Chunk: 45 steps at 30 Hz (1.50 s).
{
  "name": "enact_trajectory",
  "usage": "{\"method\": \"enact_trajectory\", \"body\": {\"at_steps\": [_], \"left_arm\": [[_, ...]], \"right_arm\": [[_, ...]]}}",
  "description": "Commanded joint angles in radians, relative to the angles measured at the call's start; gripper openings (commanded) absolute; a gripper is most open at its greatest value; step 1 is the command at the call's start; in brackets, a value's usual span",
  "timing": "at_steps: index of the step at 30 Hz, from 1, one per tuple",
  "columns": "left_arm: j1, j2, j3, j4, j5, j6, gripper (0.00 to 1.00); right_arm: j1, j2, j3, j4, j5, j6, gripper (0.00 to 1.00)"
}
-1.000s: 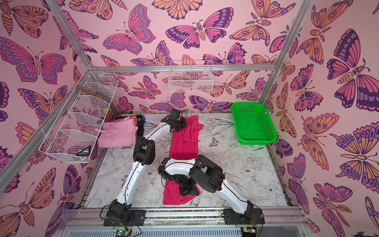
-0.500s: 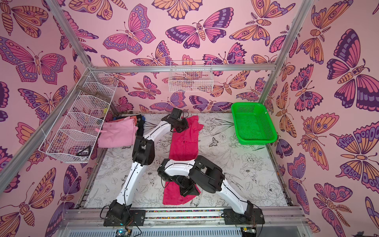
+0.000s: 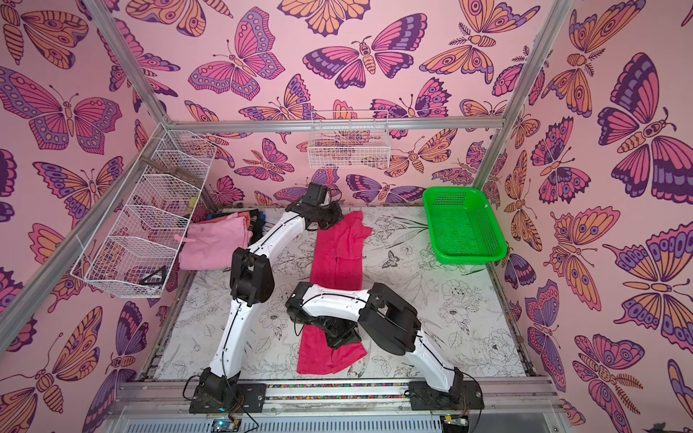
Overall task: Fold and stack t-shirts
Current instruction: Adjust the T-shirt at the center of the board.
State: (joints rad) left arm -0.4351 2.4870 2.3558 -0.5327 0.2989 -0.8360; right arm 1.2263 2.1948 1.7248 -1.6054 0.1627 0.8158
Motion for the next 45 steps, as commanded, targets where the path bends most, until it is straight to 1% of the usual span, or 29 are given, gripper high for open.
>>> {"method": "enact_trajectory", "body": {"at_steps": [1, 6, 9, 12, 14, 16, 19, 21, 23, 26, 28, 29, 30, 32, 35, 36, 37, 40, 42, 45], "left_arm": [[-0.001, -0.048, -0.039, -0.035, -0.014, 0.024, 0.0], [0.002, -0.093, -0.105, -0.052, -0.045, 0.05, 0.01], [0.007, -0.136, -0.195, -0.052, -0.076, 0.068, 0.01], [0.009, -0.181, -0.294, -0.051, -0.121, 0.089, 0.01], [0.011, -0.201, -0.352, -0.05, -0.154, 0.098, 0.01], [0.012, -0.205, -0.39, -0.047, -0.172, 0.105, 0.01], [0.015, -0.201, -0.438, -0.045, -0.172, 0.101, 0.01], [0.012, -0.207, -0.478, -0.034, -0.176, 0.098, 0.0], [0.01, -0.219, -0.522, -0.019, -0.187, 0.099, 0.0], [0.01, -0.236, -0.59, 0.002, -0.206, 0.101, 0.0], [0.012, -0.241, -0.629, 0.012, -0.209, 0.102, 0.0], [0.012, -0.245, -0.644, 0.016, -0.208, 0.104, 0.0], [0.012, -0.251, -0.661, 0.021, -0.209, 0.103, 0.0], [0.013, -0.262, -0.688, 0.032, -0.207, 0.105, 0.0], [0.013, -0.279, -0.718, 0.04, -0.207, 0.112, 0.0], [0.014, -0.283, -0.724, 0.043, -0.208, 0.113, 0.0], [0.015, -0.285, -0.728, 0.046, -0.204, 0.113, 0.0], [0.015, -0.287, -0.737, 0.052, -0.198, 0.113, 0.0], [0.015, -0.287, -0.74, 0.055, -0.195, 0.112, 0.0], [0.015, -0.286, -0.741, 0.059, -0.19, 0.112, 0.0]], "right_arm": [[0.012, -0.072, 0.034, -0.065, 0.087, 0.063, 0.0], [0.013, -0.167, 0.035, -0.056, 0.195, 0.147, 0.01], [0.013, -0.251, 0.012, -0.034, 0.272, 0.207, 0.04], [0.014, -0.364, -0.048, 0.032, 0.338, 0.245, 0.04], [0.013, -0.438, -0.116, 0.094, 0.351, 0.246, 0.06], [0.012, -0.47, -0.176, 0.116, 0.339, 0.253, 0.06], [0.021, -0.464, -0.206, 0.069, 0.305, 0.288, 0.0], [0.048, -0.483, -0.214, 0.032, 0.346, 0.336, 0.0], [0.065, -0.529, -0.225, 0.034, 0.383, 0.371, 0.0], [0.065, -0.601, -0.307, 0.153, 0.369, 0.344, 0.01], [0.065, -0.605, -0.348, 0.173, 0.328, 0.355, 0.05], [0.065, -0.594, -0.35, 0.161, 0.312, 0.356, 0.09], [0.07, -0.583, -0.354, 0.145, 0.302, 0.369, 0.14], [0.085, -0.577, -0.379, 0.14, 0.273, 0.366, 0.32], [0.112, -0.618, -0.438, 0.167, 0.222, 0.39, 0.62], [0.111, -0.648, -0.474, 0.211, 0.18, 0.386, 0.68], [0.111, -0.675, -0.508, 0.245, 0.15, 0.392, 0.69], [0.11, -0.708, -0.577, 0.336, 0.06, 0.383, 0.67], [0.11, -0.698, -0.589, 0.361, 0.021, 0.37, 0.65], [0.111, -0.659, -0.563, 0.376, 0.014, 0.332, 0.64]]}}
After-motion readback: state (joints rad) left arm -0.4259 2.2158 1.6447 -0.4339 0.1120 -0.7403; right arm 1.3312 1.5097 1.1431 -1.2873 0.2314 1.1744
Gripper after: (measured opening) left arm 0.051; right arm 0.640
